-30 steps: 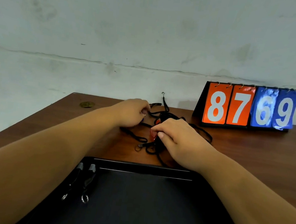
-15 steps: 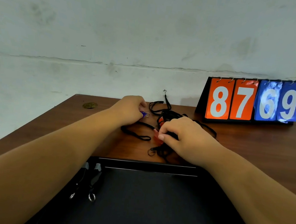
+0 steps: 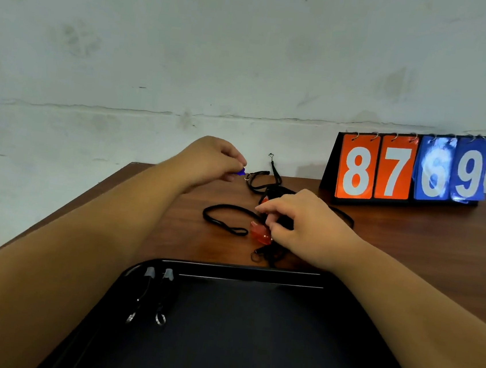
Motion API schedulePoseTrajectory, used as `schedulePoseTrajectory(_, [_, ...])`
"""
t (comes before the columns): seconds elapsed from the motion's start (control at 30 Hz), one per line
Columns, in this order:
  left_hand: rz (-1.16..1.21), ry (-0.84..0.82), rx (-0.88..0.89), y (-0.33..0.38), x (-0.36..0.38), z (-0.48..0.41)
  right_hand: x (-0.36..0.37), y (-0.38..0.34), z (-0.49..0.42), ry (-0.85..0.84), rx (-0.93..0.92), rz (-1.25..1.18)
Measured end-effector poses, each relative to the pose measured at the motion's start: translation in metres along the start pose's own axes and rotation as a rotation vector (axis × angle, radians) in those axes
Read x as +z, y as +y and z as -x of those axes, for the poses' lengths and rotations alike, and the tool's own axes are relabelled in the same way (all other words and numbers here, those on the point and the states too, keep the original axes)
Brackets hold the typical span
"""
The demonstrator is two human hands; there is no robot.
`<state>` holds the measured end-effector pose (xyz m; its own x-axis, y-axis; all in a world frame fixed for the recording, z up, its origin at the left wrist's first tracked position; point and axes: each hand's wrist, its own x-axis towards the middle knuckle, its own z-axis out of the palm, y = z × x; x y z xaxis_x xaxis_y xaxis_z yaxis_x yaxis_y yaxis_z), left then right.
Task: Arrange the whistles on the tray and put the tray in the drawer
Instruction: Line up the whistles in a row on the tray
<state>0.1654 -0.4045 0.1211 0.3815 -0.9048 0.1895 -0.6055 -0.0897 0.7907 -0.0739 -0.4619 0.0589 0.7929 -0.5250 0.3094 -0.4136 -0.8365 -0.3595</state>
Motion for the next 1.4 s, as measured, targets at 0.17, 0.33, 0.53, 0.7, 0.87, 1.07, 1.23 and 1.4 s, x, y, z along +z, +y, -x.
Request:
schedulePoseTrajectory(0.17, [-0.088,-0.066,0.001,0.018,-0.028,0.039,0.001,-0.009,0.004,-0.154,-0.022,0.077])
schedulePoseTrajectory(0.33, [-0.029,-0.112,0.054,0.023,-0.053,0.106,0.001,-0.008,0.003,-0.106,-0.058,0.114])
schedulePoseTrajectory(0.53, [-0.204,-0.168,0.053,0.008,-0.054,0.153,0.003,-0.008,0.005,-0.097,-0.019,0.055])
schedulePoseTrajectory(0.7, [-0.098,-0.215,0.078,-0.003,-0.043,0.155,0.001,-0.008,0.006,-0.012,-0.024,0.039])
schedulePoseTrajectory(0.87, [-0.044,-0.277,0.073,-0.015,-0.045,0.154,-0.004,-0.013,0.007,0.125,-0.035,-0.033])
schedulePoseTrajectory(1.07, [-0.022,-0.332,0.073,-0.025,-0.048,0.16,-0.025,-0.03,0.013,0.127,0.05,-0.078])
schedulePoseTrajectory(1.23, [-0.075,-0.364,0.038,-0.021,-0.05,0.165,-0.058,-0.064,0.028,-0.056,0.159,-0.274])
schedulePoseTrajectory(1.4, [-0.095,-0.414,0.026,-0.019,-0.051,0.168,-0.054,-0.103,0.032,-0.314,0.242,-0.279])
